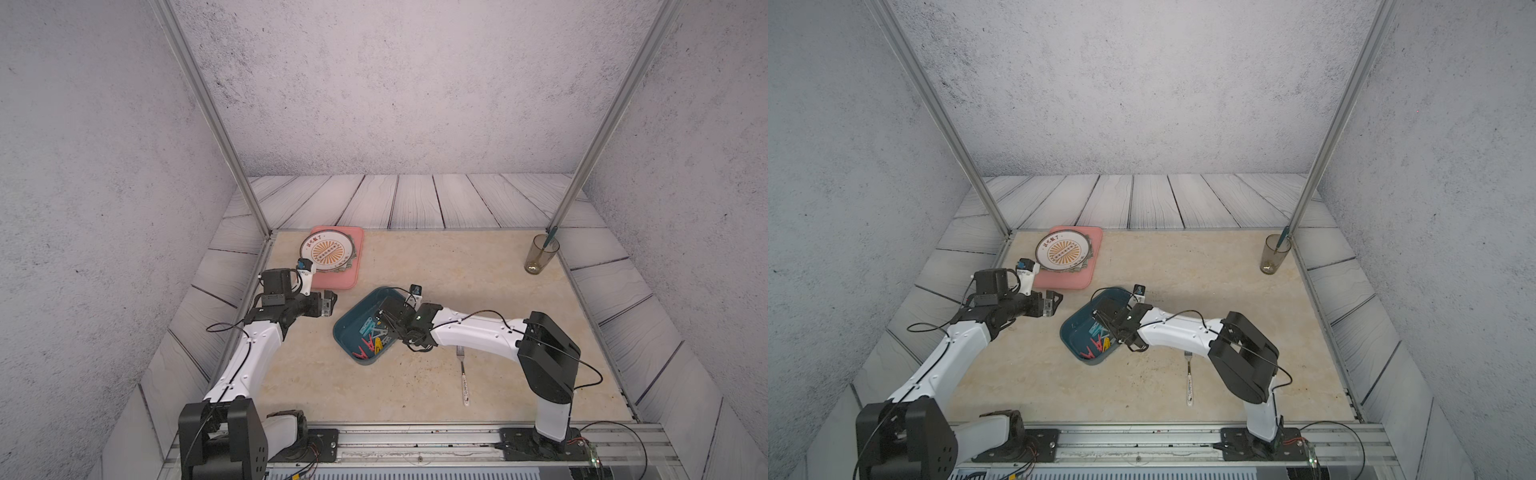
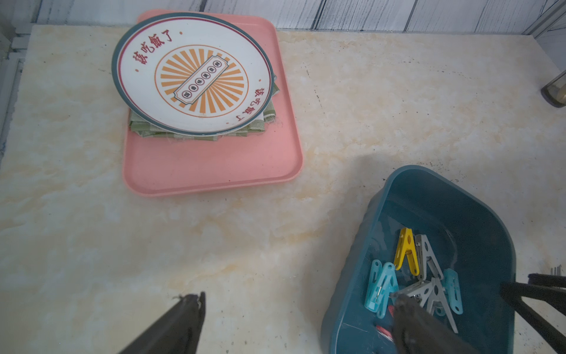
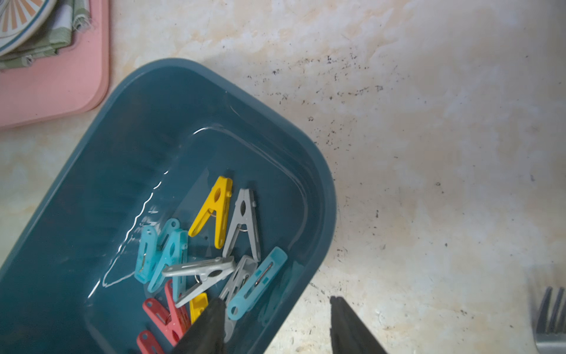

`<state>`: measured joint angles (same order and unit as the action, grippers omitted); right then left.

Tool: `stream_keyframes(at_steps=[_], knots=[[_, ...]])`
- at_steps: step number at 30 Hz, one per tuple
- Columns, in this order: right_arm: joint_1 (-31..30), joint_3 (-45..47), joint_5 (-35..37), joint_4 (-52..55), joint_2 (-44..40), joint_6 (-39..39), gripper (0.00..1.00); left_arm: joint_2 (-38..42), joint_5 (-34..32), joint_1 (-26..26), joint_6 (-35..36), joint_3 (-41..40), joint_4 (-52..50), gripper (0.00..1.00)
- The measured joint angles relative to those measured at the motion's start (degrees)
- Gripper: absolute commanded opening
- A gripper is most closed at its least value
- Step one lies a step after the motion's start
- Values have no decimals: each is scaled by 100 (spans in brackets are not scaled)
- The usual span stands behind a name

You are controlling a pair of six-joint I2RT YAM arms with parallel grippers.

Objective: Take the clothespins out of the storage box
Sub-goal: Adjust the storage box at the center of the board.

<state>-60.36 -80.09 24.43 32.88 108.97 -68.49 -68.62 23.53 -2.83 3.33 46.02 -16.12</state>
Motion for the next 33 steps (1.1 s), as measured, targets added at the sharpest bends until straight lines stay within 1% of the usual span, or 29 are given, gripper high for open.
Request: stream_keyframes(at_steps=[4, 11, 15, 25, 29, 33], knots=[[0, -96, -83, -52, 291, -15, 53, 0, 11, 0, -15, 0, -2, 100], [0, -116, -131, -48, 409, 0, 34, 0, 20, 0, -15, 0, -7, 100], [0, -118, -37, -7, 409, 79, 27, 0, 28, 0, -15, 0, -17, 100], [0, 26, 238, 127, 369, 529, 19, 0, 66, 0, -17, 0, -39, 100], [50, 289, 245, 105, 221, 918, 16, 0, 103, 0, -33, 0, -42, 100], [157, 538, 103, -52, 31, 1351, 13, 0, 142, 0, -35, 0, -44, 100]])
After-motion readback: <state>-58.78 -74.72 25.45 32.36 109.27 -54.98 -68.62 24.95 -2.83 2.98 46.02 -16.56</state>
